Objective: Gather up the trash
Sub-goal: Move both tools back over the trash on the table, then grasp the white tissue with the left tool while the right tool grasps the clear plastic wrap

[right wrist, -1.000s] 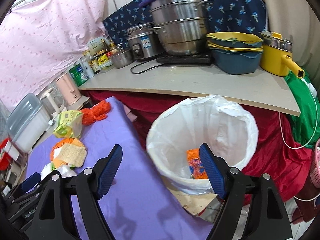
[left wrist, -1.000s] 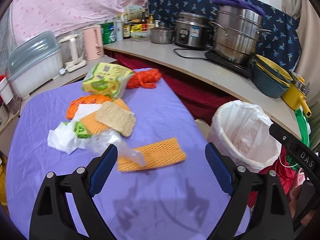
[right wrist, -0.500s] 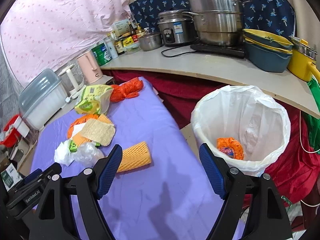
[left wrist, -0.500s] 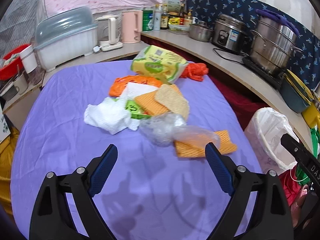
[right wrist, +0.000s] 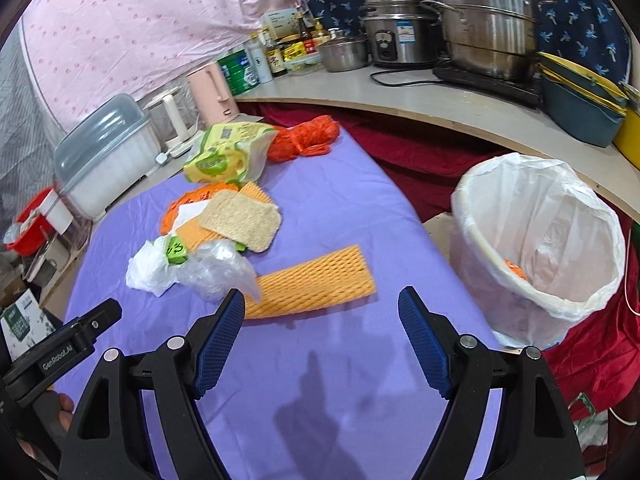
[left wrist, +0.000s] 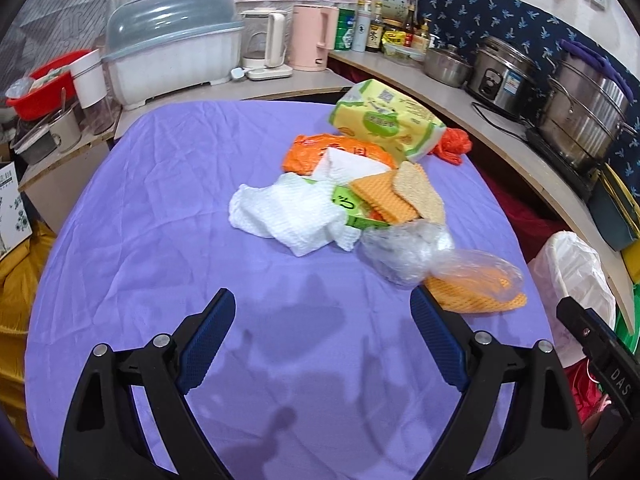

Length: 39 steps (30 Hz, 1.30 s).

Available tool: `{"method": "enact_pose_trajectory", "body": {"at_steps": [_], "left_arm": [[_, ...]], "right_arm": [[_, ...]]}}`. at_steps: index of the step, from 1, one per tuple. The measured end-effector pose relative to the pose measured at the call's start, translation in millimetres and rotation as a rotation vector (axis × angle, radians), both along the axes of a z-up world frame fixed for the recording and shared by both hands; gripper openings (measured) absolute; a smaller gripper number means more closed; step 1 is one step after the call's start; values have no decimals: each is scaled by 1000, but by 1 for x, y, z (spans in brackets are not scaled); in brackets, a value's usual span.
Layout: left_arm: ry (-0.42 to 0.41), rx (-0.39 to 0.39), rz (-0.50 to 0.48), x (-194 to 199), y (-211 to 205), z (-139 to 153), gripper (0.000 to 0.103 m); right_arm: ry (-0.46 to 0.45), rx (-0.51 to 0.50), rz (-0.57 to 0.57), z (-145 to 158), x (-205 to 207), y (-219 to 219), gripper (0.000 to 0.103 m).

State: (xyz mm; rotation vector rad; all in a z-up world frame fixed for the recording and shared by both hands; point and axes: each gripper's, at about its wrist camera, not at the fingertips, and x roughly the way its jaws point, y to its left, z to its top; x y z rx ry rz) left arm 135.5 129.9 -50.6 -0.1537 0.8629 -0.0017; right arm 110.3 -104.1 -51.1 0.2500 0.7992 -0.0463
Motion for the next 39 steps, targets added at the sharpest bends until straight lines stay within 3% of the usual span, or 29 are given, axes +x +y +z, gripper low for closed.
{"method": "enact_pose_trajectory", "body": {"at_steps": [16, 28, 31, 34, 36, 39], "left_arm": [[49, -31, 90, 46, 52, -22, 90], [143, -106, 88, 106, 53, -60, 90], [149, -110, 74, 112, 50, -64, 78], [159, -117, 48, 113, 48, -67, 59], [161, -125, 27, 111, 46, -67, 39], [162, -127, 16, 108, 44, -65, 24]], "right_arm": [[45, 17, 108, -27, 67, 51, 74], [110, 39, 141, -58, 113, 66, 69], [116, 58, 155, -62, 116, 68, 62], [114, 81, 181, -63, 115, 71, 48], [112, 90, 198, -62, 114, 73, 41], [100, 88, 208, -59, 109, 76, 35]]}}
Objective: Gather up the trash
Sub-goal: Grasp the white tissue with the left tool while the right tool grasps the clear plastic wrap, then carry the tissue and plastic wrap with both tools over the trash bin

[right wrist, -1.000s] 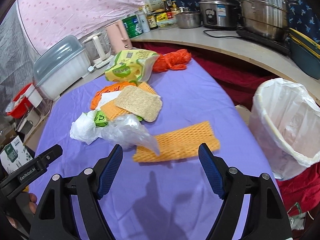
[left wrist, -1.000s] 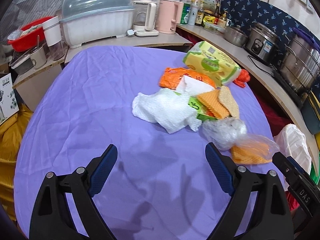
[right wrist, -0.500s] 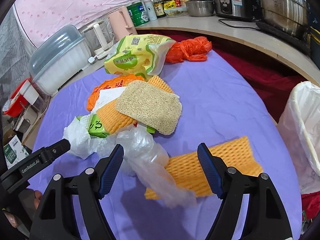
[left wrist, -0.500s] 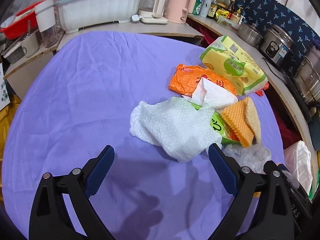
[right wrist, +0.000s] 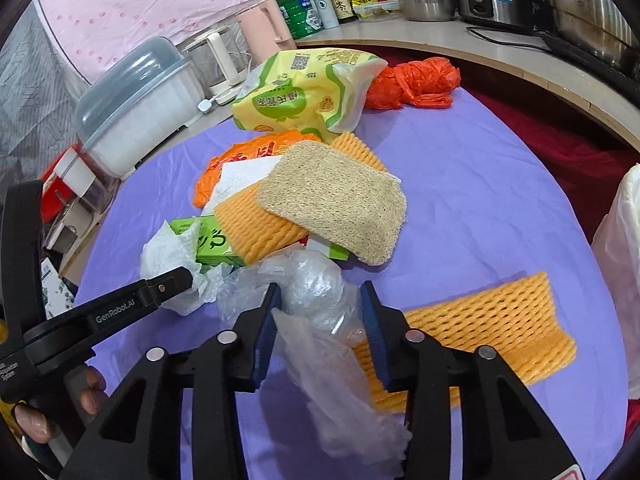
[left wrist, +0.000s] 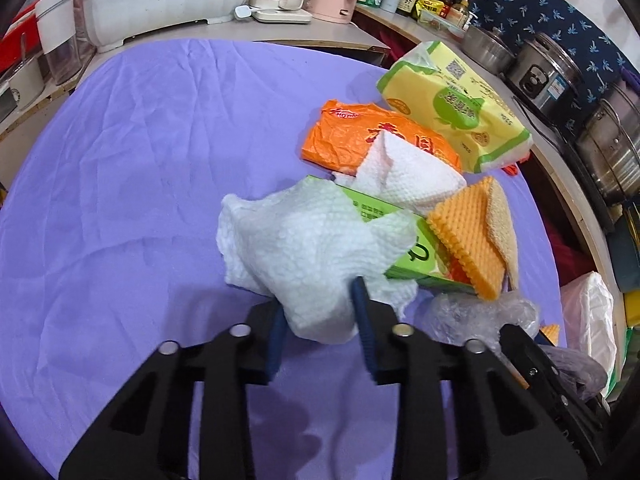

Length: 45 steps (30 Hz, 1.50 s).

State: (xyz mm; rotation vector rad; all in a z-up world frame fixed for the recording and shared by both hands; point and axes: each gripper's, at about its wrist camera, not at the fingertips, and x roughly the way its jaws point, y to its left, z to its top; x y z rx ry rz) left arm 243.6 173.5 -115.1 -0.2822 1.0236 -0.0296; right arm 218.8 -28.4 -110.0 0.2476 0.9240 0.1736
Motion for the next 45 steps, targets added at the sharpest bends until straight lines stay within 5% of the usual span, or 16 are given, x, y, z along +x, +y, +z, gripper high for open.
{"method": "enact_pose_trajectory", "body": {"at_steps": [20, 33, 45], "left_arm": [[-143, 34, -62, -72, -36, 82, 17], [-225, 49, -211, -119, -114, 123, 17], [-250, 66, -379, -147, -204, 132, 18]], "right_arm": [[-163, 45, -46, 72, -60, -31, 30], [-256, 51, -199, 109, -118, -110, 30], [-263, 54, -402, 107, -171, -204, 30]]}}
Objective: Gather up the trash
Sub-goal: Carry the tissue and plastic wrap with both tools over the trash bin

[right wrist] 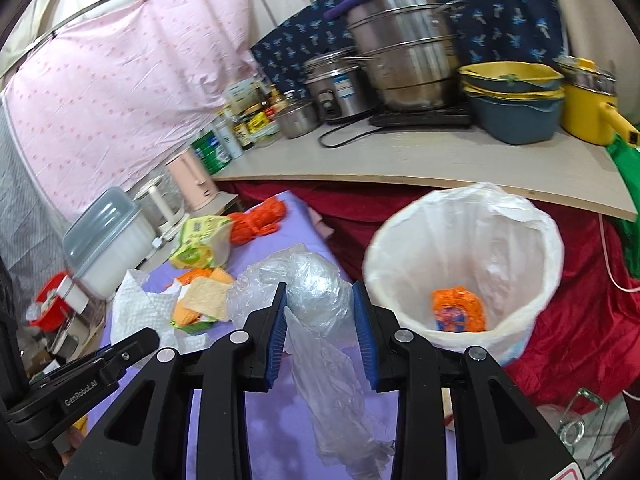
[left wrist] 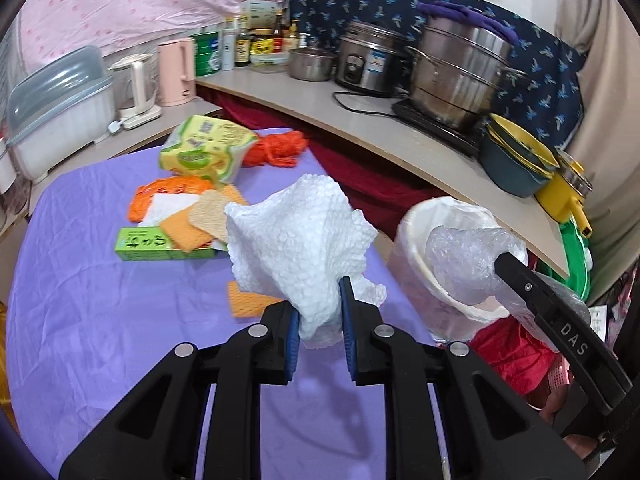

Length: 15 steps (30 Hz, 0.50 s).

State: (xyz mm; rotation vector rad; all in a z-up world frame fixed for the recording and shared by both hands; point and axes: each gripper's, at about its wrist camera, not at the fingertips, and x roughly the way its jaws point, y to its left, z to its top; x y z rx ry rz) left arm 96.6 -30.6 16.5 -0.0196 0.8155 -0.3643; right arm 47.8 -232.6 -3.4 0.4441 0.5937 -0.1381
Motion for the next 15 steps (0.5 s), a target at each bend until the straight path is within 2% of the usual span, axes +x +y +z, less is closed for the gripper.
{"method": "enact_pose_trajectory", "body": {"at_steps": [15], "left_arm": [[-5, 31, -189, -18, -97, -2, 18]], "right_arm": [[11, 21, -194, -14, -50, -87, 30]]}}
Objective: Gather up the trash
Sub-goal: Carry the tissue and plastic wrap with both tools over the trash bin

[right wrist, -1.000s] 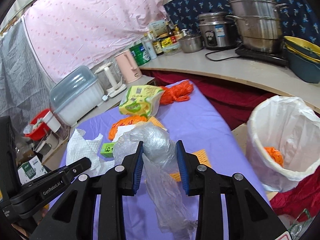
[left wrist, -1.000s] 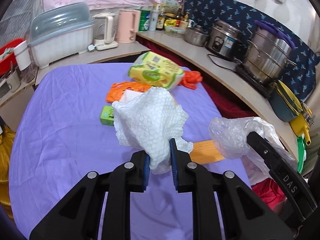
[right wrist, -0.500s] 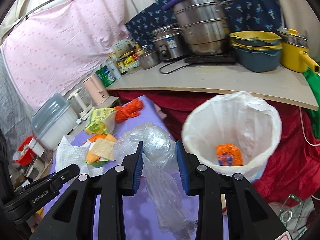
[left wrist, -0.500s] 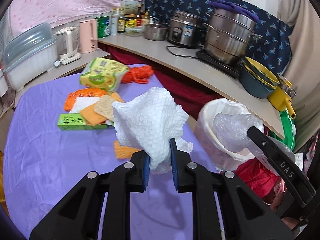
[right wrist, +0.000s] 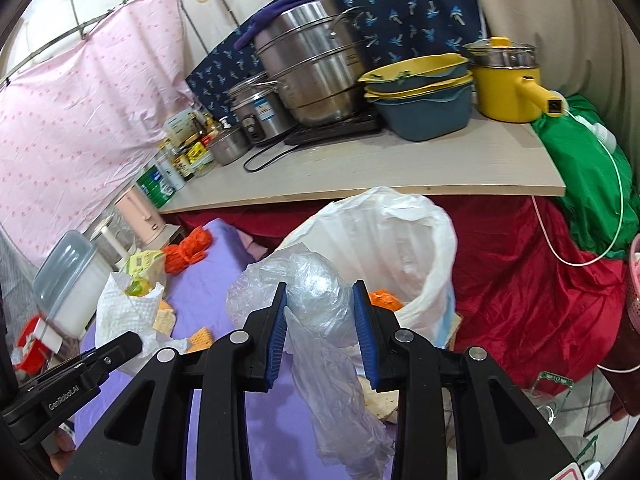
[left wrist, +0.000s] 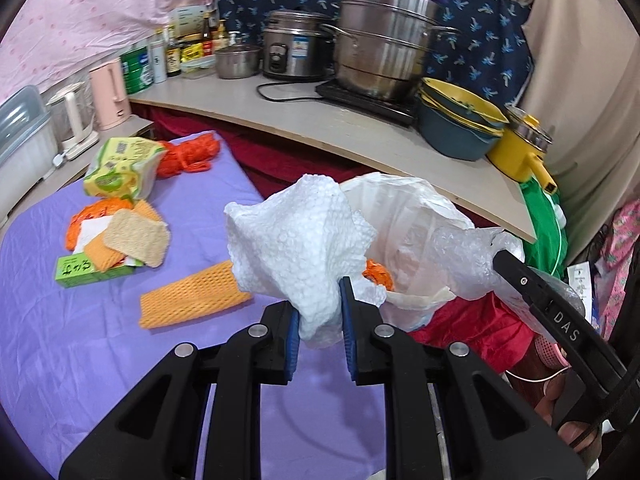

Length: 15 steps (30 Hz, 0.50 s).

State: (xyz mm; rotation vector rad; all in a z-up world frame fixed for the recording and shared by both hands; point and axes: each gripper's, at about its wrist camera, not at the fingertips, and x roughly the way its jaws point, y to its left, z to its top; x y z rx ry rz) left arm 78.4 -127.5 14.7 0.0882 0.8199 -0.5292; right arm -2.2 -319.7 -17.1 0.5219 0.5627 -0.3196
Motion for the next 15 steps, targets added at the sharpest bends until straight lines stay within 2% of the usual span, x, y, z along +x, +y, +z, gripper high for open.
{"method": "enact_pose_trajectory", "body": {"at_steps": [15], "left_arm": [[24, 53, -147, 15, -104, -22, 18]], "right_arm": [[14, 30, -130, -19, -18, -63, 30]]}}
